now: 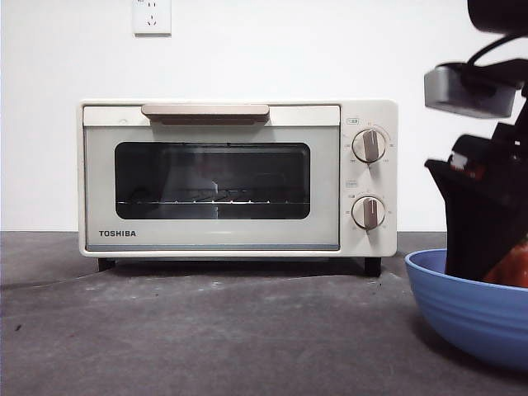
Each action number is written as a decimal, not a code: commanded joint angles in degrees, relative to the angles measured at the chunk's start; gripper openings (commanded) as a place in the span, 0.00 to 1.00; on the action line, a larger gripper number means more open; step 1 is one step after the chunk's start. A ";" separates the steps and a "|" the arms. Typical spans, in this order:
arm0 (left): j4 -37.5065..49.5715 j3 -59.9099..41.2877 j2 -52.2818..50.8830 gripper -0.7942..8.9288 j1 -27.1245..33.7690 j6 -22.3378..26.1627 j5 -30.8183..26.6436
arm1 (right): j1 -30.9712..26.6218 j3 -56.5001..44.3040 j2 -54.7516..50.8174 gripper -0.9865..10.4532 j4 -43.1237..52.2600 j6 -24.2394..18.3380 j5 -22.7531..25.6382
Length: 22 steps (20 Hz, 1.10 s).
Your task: Place pumpkin in the steamer
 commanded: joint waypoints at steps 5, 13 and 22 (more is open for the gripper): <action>0.24 1.27 0.22 0.10 -0.11 0.74 0.15 | 0.24 0.28 3.56 0.51 2.25 0.68 0.28; 0.57 1.27 0.24 0.10 -0.13 0.44 0.15 | 0.24 1.95 1.46 0.53 1.53 0.66 0.35; 13.05 1.42 2.43 0.10 -3.61 -8.68 -0.22 | 0.24 13.75 -6.47 0.53 -3.52 -1.29 1.05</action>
